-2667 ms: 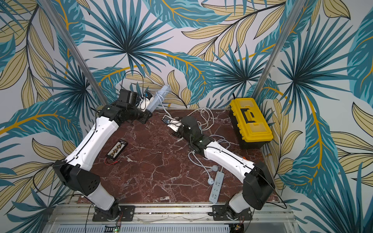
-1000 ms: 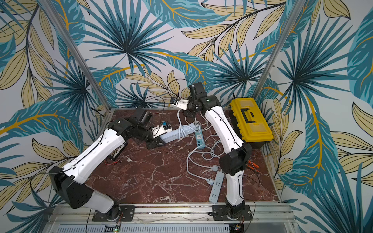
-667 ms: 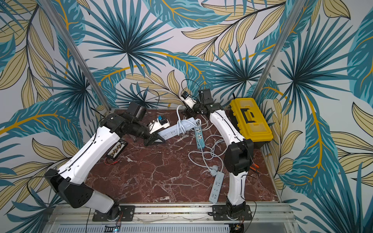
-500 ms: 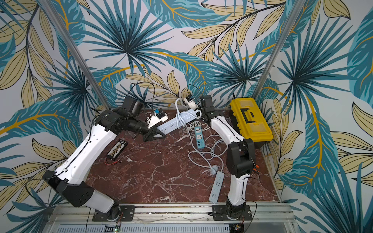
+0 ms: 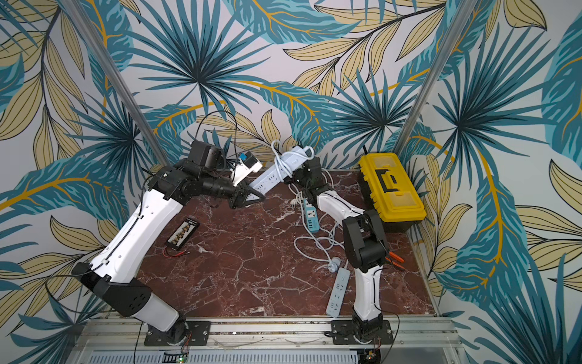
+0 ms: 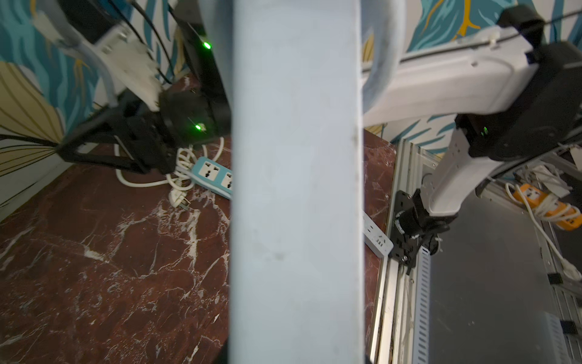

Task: Wrap the cord around the power strip
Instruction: Wrap the power cord around the power strip.

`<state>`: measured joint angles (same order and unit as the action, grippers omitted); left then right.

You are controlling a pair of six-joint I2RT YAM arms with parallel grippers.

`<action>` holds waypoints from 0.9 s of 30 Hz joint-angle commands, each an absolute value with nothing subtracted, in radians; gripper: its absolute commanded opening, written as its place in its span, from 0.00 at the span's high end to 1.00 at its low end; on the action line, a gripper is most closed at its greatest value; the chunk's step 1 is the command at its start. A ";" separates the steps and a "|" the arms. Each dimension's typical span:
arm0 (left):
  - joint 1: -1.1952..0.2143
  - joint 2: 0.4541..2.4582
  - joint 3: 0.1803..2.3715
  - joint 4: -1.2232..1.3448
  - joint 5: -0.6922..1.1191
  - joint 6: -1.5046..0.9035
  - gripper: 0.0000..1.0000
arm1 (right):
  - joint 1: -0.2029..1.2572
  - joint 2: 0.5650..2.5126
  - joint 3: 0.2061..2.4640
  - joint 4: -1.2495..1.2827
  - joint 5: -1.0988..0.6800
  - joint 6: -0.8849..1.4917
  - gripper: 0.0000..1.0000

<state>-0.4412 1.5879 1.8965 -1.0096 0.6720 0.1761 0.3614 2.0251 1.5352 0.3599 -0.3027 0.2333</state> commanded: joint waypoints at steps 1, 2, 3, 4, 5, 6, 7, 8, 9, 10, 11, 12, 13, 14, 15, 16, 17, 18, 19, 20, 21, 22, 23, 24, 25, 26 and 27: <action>-0.345 1.549 1.879 -0.755 0.607 0.003 1.00 | 0.438 1.980 1.441 0.293 -0.147 0.154 0.78; -0.324 1.555 1.879 -0.751 0.578 -0.001 1.00 | 0.454 1.949 1.408 0.266 -0.122 0.114 0.83; -0.301 1.562 1.876 -0.747 0.548 -0.008 1.00 | 0.468 1.917 1.381 0.240 -0.098 0.075 0.87; -0.278 1.570 1.875 -0.747 0.517 -0.016 1.00 | 0.477 1.885 1.351 0.223 -0.072 0.044 0.90; -0.252 1.576 1.873 -0.747 0.479 -0.018 1.00 | 0.484 1.849 1.313 0.204 -0.045 0.010 0.93; -0.233 1.579 1.870 -0.747 0.439 -0.018 1.00 | 0.488 1.820 1.284 0.188 -0.028 -0.020 0.95; -0.211 1.580 1.866 -0.747 0.374 -0.014 1.00 | 0.494 1.785 1.254 0.166 -0.003 -0.063 0.97; -0.192 1.579 1.864 -0.746 0.296 -0.014 1.00 | 0.504 1.751 1.229 0.142 0.014 -0.114 0.99; -0.177 1.582 1.864 -0.745 0.237 -0.008 1.00 | 0.517 1.723 1.207 0.126 0.026 -0.169 1.00; -0.171 1.591 1.862 -0.744 0.164 0.016 1.00 | 0.537 1.687 1.182 0.114 0.039 -0.239 1.00; -0.171 1.603 1.860 -0.745 0.111 0.061 1.00 | 0.561 1.653 1.162 0.098 0.053 -0.317 1.00; -0.172 1.616 1.858 -0.746 0.063 0.090 1.00 | 0.583 1.624 1.148 0.084 0.069 -0.392 1.00; -0.176 1.629 1.850 -0.748 0.011 0.118 1.00 | 0.608 1.592 1.138 0.071 0.091 -0.478 1.00; -0.186 1.641 1.838 -0.748 -0.047 0.151 1.00 | 0.629 1.568 1.135 0.057 0.111 -0.565 1.00; -0.198 1.653 1.823 -0.749 -0.110 0.182 1.00 | 0.641 1.545 1.140 0.041 0.126 -0.619 1.00; -0.213 1.672 1.806 -0.758 -0.162 0.213 1.00 | 0.653 1.519 1.153 0.024 0.133 -0.679 1.00; -0.224 1.694 1.795 -0.777 -0.198 0.238 1.00 | 0.659 1.497 1.167 0.012 0.134 -0.726 1.00; -0.237 1.712 1.785 -0.795 -0.222 0.257 1.00 | 0.661 1.477 1.182 0.004 0.131 -0.763 1.00; -0.255 1.728 1.767 -0.814 -0.229 0.277 1.00 | 0.660 1.457 1.204 -0.005 0.124 -0.803 1.00; -0.273 1.740 1.753 -0.841 -0.219 0.298 1.00 | 0.661 1.449 1.235 -0.021 0.129 -0.844 1.00; -0.295 1.746 1.741 -0.862 -0.211 0.316 1.00 | 0.659 1.451 1.271 -0.045 0.141 -0.879 1.00; -0.323 1.744 1.719 -0.884 -0.186 0.344 1.00 | 0.657 1.465 1.324 -0.086 0.161 -0.916 1.00; -0.355 1.729 1.689 -0.900 -0.147 0.383 1.00 | 0.648 1.483 1.379 -0.126 0.163 -0.944 1.00; -0.383 1.708 1.656 -0.907 -0.107 0.416 1.00 | 0.634 1.500 1.422 -0.157 0.153 -0.953 1.00; -0.415 1.678 1.621 -0.912 -0.050 0.449 1.00 | 0.613 1.522 1.477 -0.203 0.122 -0.957 1.00; -0.437 1.644 1.589 -0.922 0.025 0.475 1.00 | 0.593 1.547 1.535 -0.273 0.091 -0.954 1.00; -0.451 1.613 1.568 -0.933 0.102 0.490 1.00 | 0.581 1.573 1.577 -0.311 0.073 -0.957 1.00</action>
<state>-0.4232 1.7023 1.6131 -0.9154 0.0422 0.4007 0.6136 1.5547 1.4578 -0.2134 0.1295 -0.8722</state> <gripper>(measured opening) 0.296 0.075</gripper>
